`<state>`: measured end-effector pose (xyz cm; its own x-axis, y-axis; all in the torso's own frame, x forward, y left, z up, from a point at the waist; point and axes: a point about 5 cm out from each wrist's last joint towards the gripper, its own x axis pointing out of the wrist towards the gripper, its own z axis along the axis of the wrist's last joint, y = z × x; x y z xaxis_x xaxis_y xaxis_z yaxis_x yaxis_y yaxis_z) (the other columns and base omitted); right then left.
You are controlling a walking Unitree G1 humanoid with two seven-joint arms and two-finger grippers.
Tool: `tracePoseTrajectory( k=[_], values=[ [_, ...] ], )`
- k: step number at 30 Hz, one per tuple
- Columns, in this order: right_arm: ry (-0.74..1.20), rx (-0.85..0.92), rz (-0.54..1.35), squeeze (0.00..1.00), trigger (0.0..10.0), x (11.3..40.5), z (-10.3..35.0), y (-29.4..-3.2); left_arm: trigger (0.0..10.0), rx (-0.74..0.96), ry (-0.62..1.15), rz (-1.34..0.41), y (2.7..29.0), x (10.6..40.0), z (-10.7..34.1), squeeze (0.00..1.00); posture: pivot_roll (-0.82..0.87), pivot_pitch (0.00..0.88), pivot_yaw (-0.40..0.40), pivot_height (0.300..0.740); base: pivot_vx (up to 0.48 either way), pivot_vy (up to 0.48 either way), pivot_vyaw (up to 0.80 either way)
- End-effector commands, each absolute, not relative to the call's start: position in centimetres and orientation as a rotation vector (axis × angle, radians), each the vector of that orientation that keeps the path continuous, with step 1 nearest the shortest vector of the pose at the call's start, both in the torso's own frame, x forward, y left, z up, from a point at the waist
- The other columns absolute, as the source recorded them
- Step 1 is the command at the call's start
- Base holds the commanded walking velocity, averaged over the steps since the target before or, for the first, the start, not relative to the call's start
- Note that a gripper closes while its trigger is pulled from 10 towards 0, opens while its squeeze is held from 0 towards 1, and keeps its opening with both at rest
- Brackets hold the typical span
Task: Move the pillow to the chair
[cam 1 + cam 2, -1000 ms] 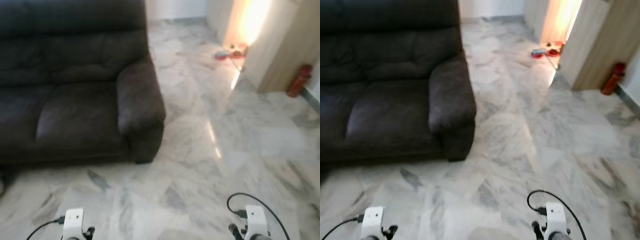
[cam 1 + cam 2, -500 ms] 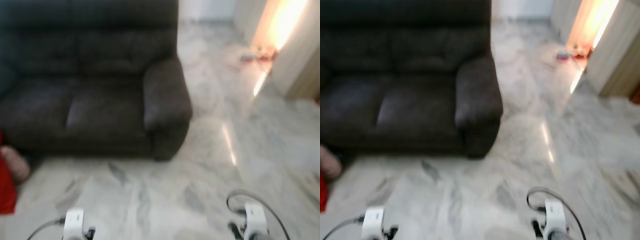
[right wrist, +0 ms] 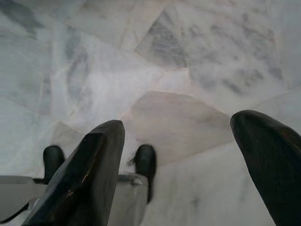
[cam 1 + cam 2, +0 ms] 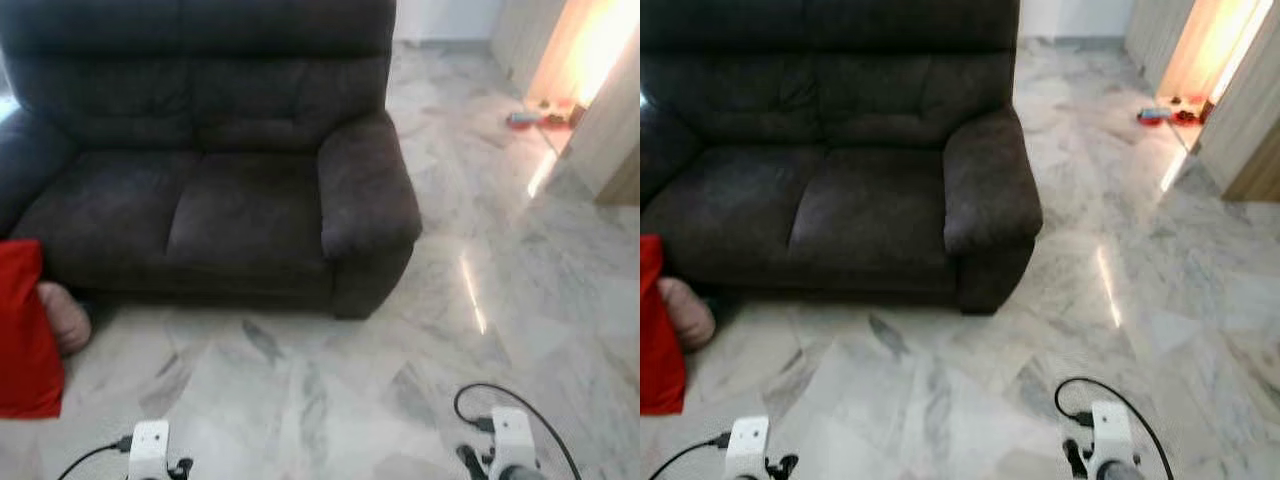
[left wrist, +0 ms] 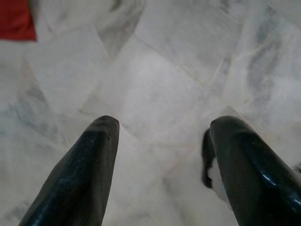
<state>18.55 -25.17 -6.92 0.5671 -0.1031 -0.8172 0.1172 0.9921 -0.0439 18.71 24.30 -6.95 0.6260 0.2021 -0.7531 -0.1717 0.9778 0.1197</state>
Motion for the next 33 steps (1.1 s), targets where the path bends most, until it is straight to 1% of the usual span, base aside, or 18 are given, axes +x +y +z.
tracePoseTrajectory(
  k=[1,11,15,22,33],
  values=[
    [0.965,0.014,-0.138,0.00,10.0,18.33,-6.95,-25.46,10.0,0.032,0.890,0.216,24.28,18.27,-7.21,0.00,-0.01,0.050,0.024,0.740,0.000,0.259,0.00],
    [0.966,0.005,-0.130,0.00,10.0,18.38,-6.91,-25.48,10.0,0.034,0.890,0.214,24.26,18.31,-7.20,0.00,-0.01,0.055,0.023,0.740,0.000,0.260,0.00],
    [0.964,0.003,-0.127,0.00,10.0,18.42,-6.88,-25.50,10.0,0.033,0.889,0.213,24.23,18.33,-7.19,0.00,-0.01,0.056,0.020,0.740,0.000,0.258,0.51],
    [0.960,0.032,-0.145,0.00,10.0,18.35,-6.93,-25.46,10.0,0.033,0.889,0.212,24.24,18.34,-7.19,0.00,-0.01,0.055,0.021,0.740,0.000,0.259,0.00],
    [0.961,0.029,-0.140,0.00,10.0,18.38,-6.92,-25.44,10.0,0.036,0.890,0.207,24.24,18.35,-7.18,0.00,-0.01,0.052,0.022,0.740,0.000,0.260,0.00]
  ],
)
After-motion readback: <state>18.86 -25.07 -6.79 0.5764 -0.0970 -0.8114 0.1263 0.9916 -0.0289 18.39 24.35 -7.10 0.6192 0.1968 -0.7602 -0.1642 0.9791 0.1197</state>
